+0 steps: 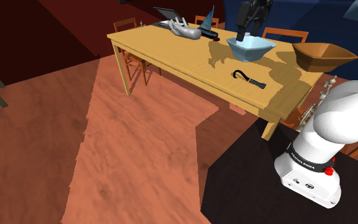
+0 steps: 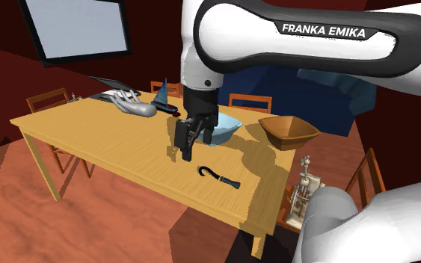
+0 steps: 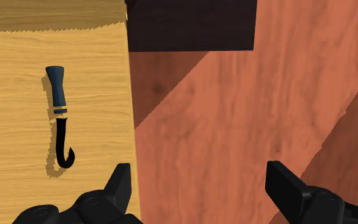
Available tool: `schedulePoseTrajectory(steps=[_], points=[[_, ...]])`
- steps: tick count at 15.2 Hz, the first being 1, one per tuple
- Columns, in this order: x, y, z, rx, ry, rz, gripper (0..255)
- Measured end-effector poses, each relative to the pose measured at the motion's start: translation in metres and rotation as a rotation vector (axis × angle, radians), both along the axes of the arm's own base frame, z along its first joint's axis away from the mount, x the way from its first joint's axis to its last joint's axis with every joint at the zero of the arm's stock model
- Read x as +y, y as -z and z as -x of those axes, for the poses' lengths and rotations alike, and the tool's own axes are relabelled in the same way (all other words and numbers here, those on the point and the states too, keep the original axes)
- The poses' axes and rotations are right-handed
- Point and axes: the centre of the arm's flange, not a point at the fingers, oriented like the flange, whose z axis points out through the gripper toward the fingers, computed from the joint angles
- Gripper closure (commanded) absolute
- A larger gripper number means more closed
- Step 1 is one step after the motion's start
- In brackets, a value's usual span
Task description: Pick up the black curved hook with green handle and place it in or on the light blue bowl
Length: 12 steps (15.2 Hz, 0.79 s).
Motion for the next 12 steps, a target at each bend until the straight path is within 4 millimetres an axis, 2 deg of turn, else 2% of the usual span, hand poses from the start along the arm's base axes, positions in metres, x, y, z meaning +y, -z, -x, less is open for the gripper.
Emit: schedulePoseTrajectory(steps=[2, 4, 7, 12], points=[[-0.004, 0.004, 0.000, 0.001, -0.001, 0.001, 0], [-0.018, 0.019, -0.003, 0.006, -0.005, 0.004, 0], [-0.041, 0.047, -0.012, 0.015, -0.012, 0.009, 0], [-0.088, 0.093, -0.014, 0.028, -0.026, 0.018, 0]])
